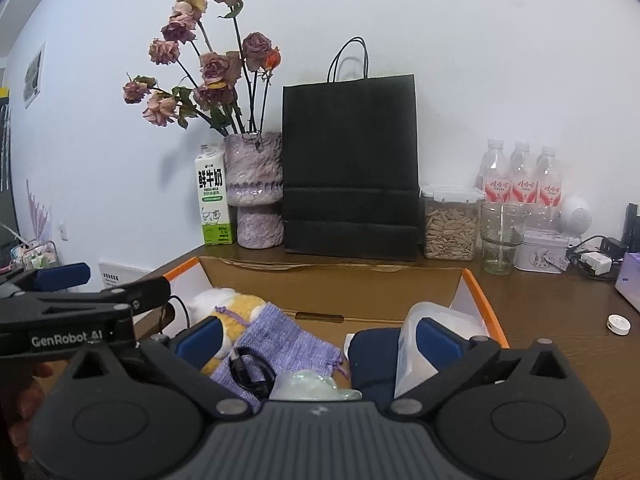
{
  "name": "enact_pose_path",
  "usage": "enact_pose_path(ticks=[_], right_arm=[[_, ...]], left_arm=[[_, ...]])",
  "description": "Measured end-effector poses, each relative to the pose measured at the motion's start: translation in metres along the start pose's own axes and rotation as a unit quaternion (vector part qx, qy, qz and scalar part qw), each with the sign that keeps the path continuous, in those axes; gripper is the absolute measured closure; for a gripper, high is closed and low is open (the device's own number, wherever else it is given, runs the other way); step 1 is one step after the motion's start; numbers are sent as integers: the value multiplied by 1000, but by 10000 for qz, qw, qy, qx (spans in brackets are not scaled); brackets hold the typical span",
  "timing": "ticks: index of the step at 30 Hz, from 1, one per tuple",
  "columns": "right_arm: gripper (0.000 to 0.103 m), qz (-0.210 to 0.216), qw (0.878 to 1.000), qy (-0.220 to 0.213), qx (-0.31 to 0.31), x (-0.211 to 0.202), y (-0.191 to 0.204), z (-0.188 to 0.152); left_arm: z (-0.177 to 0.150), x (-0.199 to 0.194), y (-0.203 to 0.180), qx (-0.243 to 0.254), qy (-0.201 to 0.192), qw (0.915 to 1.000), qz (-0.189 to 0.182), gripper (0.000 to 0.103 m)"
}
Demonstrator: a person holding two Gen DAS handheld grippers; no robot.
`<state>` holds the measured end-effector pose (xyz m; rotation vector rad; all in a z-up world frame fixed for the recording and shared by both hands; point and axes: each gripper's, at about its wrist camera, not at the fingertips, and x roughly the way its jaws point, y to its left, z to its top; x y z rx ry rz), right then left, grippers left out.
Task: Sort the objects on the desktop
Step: 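Carry both black cables into the cardboard box and open both tools, then withdraw both tools from the box toward the remaining caps and cables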
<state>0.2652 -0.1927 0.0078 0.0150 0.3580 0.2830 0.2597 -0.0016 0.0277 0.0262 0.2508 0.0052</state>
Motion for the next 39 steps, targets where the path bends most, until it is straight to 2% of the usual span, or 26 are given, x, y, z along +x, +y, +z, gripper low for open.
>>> enact_pose_path(ticks=[26,32,39], right_arm=[[0,-156,9996,-174,-160,-21,0,-19],[0,-363,9992,20,-183,-14,-4,-24],[0,-346,9992,201,-33,-7,-9,-30]], left_arm=[[-12,-10,-2,140,121,9997,-175,0],[-17,-4,-5,221,304,9991,-210,0],[-23,3,-9,296,550,9976,-285,0]])
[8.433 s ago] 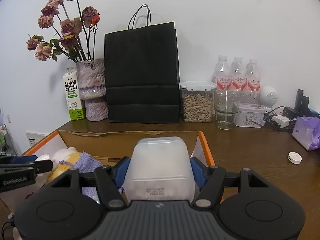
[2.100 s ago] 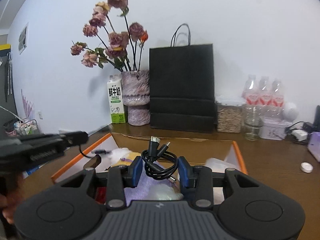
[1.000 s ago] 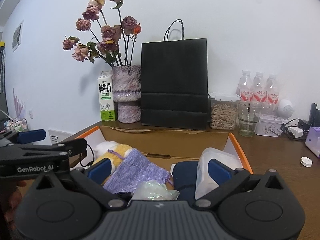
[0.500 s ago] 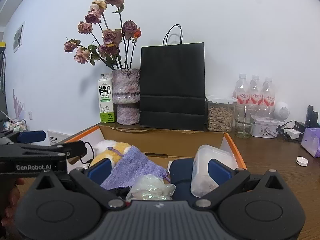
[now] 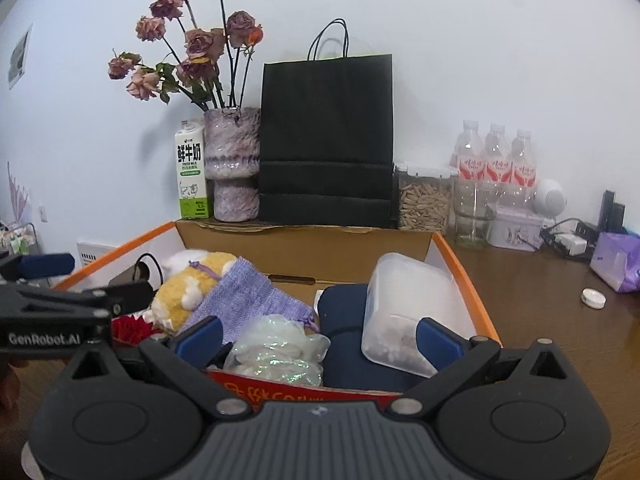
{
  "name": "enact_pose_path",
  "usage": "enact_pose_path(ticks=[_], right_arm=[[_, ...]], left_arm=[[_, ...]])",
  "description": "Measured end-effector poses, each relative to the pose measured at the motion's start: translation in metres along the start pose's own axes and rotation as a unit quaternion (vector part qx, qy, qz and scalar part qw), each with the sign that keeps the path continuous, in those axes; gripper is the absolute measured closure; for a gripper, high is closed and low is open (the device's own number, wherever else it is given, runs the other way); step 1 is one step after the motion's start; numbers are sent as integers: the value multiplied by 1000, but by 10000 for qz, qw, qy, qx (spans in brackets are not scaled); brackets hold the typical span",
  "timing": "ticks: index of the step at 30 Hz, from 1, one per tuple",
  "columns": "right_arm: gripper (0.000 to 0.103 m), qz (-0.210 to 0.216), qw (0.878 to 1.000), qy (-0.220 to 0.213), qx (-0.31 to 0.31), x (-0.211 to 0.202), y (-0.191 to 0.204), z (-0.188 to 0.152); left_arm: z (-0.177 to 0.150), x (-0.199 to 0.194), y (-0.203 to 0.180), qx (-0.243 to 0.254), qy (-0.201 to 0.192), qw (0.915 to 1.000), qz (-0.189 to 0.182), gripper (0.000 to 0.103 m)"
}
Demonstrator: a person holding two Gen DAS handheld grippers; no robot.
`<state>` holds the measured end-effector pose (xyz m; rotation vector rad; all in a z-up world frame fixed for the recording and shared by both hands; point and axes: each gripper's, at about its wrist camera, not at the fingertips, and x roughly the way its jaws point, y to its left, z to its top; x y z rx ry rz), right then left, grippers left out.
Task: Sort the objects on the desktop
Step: 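Withdraw both tools from the box toward the remaining caps and cables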
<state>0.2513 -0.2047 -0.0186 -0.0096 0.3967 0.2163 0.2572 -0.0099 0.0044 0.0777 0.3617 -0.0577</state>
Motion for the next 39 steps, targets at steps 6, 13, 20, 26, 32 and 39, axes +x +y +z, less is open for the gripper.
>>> enact_pose_path(ticks=[6,13,20,26,32,39], right_arm=[[0,117,9996,79,233,4,-7,-3],[0,68,9998,-7,202,4,-5,-5],[0,35,9998,-54,194,3,-4,-6],[0,51,9998,-78,199,3,-4,-6],[0,277,9991,-195,268,-5,-3,-4],[0,238,9996,-151,-29,-35,10,-7]], left_arm=[[-4,7,1,-75,230,9997,-97,0],[-6,8,3,-163,266,9994,-122,0],[-6,8,3,-155,285,9994,-139,0],[-6,7,4,-151,179,9996,-166,0],[-4,-5,9,-292,-137,9993,-174,0],[-4,-38,17,-191,-290,9993,-105,0]])
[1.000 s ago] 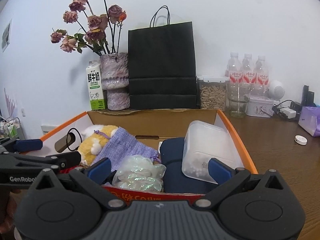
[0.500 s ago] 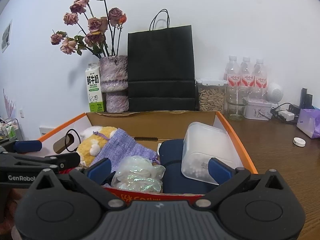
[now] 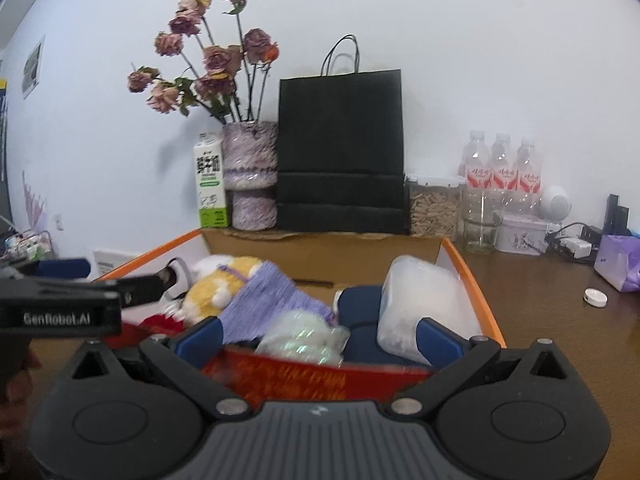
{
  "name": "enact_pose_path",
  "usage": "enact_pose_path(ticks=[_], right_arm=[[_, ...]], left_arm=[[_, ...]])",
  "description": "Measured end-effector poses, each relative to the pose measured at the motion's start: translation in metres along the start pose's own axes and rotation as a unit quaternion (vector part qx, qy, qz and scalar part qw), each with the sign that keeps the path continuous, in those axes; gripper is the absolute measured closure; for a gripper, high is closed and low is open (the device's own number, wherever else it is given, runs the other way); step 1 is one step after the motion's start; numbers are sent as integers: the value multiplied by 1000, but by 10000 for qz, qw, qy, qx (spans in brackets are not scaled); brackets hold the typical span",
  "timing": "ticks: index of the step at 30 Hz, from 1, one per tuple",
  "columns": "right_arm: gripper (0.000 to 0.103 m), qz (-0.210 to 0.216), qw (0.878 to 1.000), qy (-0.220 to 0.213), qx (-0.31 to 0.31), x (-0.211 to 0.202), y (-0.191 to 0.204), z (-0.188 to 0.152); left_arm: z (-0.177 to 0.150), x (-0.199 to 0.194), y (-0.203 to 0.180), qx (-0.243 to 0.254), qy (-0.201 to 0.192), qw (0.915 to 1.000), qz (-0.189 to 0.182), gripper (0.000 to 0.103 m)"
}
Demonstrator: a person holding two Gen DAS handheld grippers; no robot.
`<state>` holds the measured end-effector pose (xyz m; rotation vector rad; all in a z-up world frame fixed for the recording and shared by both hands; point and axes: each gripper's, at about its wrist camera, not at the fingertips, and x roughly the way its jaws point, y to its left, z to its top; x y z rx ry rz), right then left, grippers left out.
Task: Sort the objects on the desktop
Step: 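Withdraw both tools from the box toward the remaining caps and cables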
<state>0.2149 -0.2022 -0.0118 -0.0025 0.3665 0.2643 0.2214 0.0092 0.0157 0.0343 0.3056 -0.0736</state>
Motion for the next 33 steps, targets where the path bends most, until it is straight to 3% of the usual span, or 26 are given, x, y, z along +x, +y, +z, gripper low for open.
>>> enact_pose_path(ticks=[6,16,26,33], right_arm=[[0,262,9990,210,-285,-32,18,-5],[0,441,9946,933,-108,-57,28,-26],[0,288,9911,1297,55,-67,25,-50],[0,228,9905,1349,105,-72,22,-56]], left_arm=[[-7,-29,9,160,88,9998,64,0],[-40,-66,8,493,573,9971,-13,0],[-66,-73,3,484,1091,9922,-360,0],[-67,-62,1,319,1320,9902,-322,0]])
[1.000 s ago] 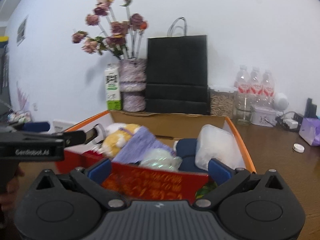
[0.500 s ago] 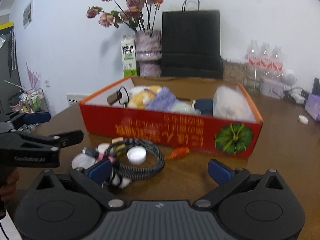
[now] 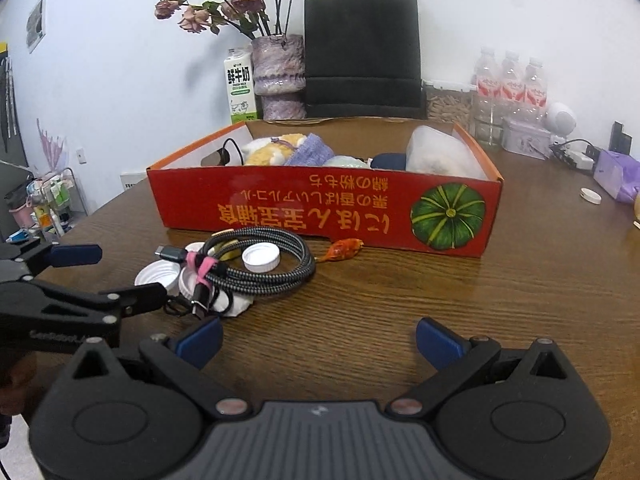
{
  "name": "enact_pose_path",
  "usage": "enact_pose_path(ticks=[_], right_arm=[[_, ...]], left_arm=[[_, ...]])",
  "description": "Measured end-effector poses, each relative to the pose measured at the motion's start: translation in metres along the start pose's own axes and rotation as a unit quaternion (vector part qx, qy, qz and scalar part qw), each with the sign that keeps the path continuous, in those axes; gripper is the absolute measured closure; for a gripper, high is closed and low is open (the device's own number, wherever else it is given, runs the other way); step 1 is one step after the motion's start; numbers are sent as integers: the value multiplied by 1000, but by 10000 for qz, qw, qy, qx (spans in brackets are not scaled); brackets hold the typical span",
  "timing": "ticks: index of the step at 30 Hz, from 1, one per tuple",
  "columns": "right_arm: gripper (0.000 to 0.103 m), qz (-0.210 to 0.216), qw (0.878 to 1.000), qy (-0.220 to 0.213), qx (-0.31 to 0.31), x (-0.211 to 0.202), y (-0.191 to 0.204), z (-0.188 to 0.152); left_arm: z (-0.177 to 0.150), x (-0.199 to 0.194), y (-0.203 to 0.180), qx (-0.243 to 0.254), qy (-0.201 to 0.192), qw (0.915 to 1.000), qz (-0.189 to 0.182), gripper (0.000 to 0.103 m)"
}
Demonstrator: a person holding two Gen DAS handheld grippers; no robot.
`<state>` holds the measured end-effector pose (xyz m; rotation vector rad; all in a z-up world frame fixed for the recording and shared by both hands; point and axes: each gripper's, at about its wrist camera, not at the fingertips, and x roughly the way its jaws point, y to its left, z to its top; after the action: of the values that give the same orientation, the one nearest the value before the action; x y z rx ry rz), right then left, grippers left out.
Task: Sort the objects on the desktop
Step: 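Withdraw both tools from the box toward the remaining caps and cables, then grasp a white bottle cap with the left tool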
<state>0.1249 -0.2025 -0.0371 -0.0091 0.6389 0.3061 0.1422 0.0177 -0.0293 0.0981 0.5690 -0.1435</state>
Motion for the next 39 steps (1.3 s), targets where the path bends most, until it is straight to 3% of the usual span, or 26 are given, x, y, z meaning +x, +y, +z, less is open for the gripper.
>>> enact_pose_path(ticks=[18,22,24,26,27,39], right_arm=[[0,-52,10000,43,23,0,-3,-2],[0,-63,10000,47,15,0,-4,-2],[0,-76,10000,52,22,0,-4,-2],[0,-78,10000,56,25,0,-3,-2],[0,-76,10000,60,21,1,-3,-2],[0,-93,9999,64,-27,1,-1,-1]], left_arm=[[6,11,2,-322,122,9994,-8,12],[6,14,-1,-310,176,9993,-88,26],[5,15,-2,-278,191,9993,-145,39],[5,14,-4,-242,157,9994,-174,59],[5,14,-4,-240,148,9994,-208,62],[7,6,8,-397,1,9991,-126,62]])
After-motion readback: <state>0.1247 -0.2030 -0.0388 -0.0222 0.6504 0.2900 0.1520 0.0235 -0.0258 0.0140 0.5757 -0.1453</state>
